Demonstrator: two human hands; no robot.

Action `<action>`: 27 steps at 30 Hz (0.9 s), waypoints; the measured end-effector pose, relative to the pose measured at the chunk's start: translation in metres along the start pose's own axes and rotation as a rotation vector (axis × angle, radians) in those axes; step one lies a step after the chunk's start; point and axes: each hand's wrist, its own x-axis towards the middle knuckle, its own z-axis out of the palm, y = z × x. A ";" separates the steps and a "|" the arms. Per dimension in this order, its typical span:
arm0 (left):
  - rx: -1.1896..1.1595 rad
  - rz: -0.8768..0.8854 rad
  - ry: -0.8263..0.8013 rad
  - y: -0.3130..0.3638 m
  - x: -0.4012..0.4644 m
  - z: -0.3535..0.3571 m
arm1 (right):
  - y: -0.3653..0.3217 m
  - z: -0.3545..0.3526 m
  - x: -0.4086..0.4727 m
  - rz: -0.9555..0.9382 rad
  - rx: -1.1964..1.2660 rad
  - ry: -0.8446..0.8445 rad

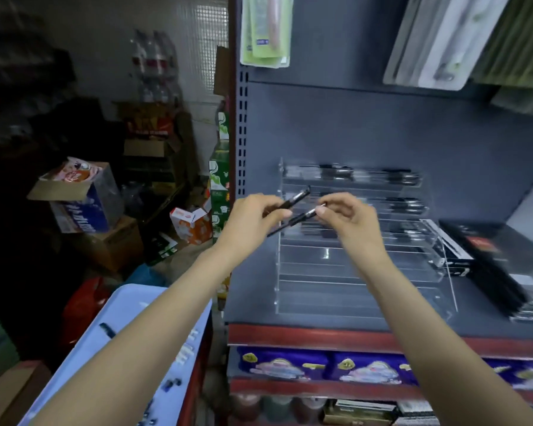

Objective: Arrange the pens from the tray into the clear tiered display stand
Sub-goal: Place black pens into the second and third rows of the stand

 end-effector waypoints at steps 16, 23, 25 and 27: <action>0.121 -0.079 0.109 0.026 0.020 0.042 | 0.054 -0.088 0.044 0.128 -0.349 -0.053; 0.067 -0.121 0.140 0.030 0.025 0.046 | 0.054 -0.081 0.055 0.003 -0.684 -0.207; 0.066 -0.132 0.137 0.031 0.026 0.047 | 0.053 -0.081 0.058 -0.015 -0.741 -0.251; 0.064 -0.138 0.138 0.031 0.026 0.046 | 0.050 -0.081 0.059 -0.017 -0.785 -0.295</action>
